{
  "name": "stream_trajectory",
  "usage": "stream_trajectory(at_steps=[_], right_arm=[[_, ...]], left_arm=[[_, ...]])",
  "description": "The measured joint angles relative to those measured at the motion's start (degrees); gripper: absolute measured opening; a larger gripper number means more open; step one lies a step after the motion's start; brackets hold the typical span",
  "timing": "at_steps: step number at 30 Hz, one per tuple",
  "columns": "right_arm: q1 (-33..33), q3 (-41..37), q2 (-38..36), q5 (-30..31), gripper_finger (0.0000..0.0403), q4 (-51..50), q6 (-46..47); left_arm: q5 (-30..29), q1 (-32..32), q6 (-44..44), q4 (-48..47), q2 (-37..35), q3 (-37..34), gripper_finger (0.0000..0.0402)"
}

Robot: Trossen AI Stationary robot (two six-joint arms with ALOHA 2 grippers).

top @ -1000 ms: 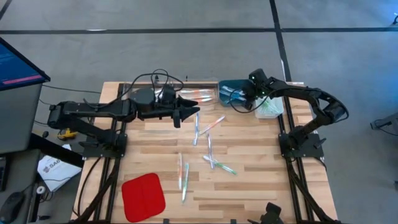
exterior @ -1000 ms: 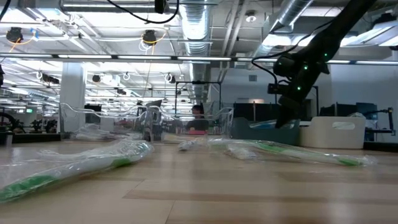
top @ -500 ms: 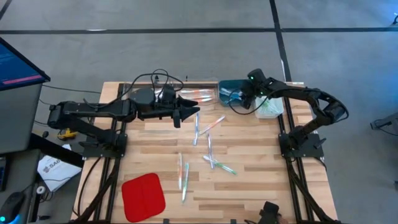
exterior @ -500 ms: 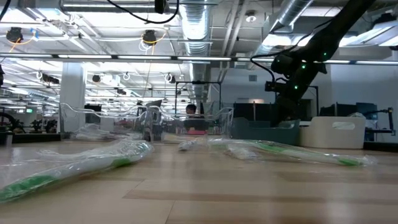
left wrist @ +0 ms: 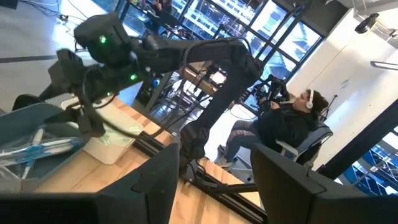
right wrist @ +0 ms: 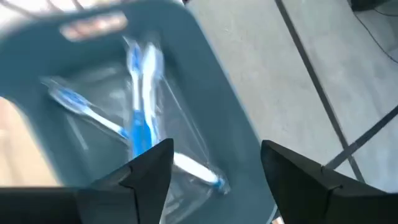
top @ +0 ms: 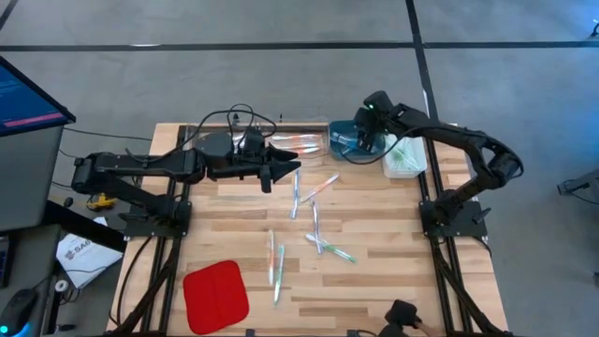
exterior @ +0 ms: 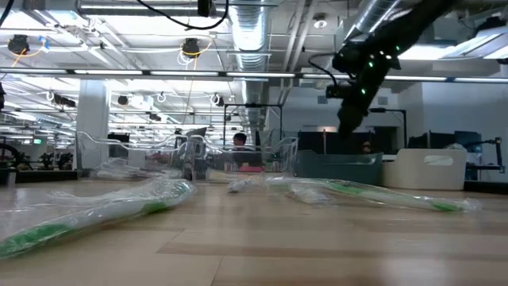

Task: Pick & Place Toothbrushes
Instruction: Put the orange toothbrush into the right transparent bin

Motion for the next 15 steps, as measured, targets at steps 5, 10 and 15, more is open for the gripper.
stream_trajectory(at_steps=[5, 10, 15], right_arm=[[4.84, 8.98, -0.07, -2.15, 0.0233, -10.15, 4.12], [11.04, 15.38, -1.92, -10.36, 0.0232, -17.05, 9.85], [17.88, 16.78, -5.95, -13.38, 0.0228, -16.76, 20.06]], left_arm=[[7.85, 0.44, -2.42, -0.12, 0.0, 0.0, 0.0192], [16.56, 0.05, -3.71, -1.68, 0.0, 0.02, 0.0175], [23.93, -2.49, -6.88, -1.86, 0.0, 0.0, 0.0161]])
